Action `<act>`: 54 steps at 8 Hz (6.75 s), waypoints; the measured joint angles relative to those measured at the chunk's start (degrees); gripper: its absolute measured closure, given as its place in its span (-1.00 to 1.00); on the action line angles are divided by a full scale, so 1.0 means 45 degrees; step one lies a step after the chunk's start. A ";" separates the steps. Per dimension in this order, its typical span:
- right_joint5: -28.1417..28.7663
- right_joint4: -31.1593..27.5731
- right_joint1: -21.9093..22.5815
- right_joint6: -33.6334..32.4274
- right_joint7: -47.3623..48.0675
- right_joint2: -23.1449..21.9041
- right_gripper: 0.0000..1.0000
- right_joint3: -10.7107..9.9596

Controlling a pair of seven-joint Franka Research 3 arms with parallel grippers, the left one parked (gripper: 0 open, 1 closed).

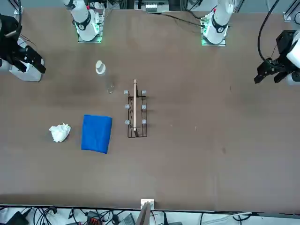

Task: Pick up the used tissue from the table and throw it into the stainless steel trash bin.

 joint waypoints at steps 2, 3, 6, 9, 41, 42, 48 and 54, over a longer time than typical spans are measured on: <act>-0.0311 0.0042 -0.0004 0.0397 0.0000 0.0695 -1.00 0.0001; -0.0512 0.0039 -0.0018 0.0994 -0.0169 0.1254 -1.00 -0.0011; -0.0873 0.0048 -0.0270 0.3143 -0.2401 0.3338 -1.00 -0.0059; -0.0887 0.0095 -0.0886 0.4863 -0.5965 0.5278 -1.00 -0.0072; -0.2143 -0.1112 -0.4734 0.0817 -1.3053 0.5554 0.58 -0.2910; -0.2144 -0.1264 -0.5152 0.0740 -1.3527 0.5570 0.58 -0.2914; -0.2534 -0.2394 -0.6317 0.0716 -1.4480 0.5799 -0.05 -0.2896; -0.2774 -0.0286 -0.6215 -0.0452 -1.5873 0.5612 -1.00 -0.2225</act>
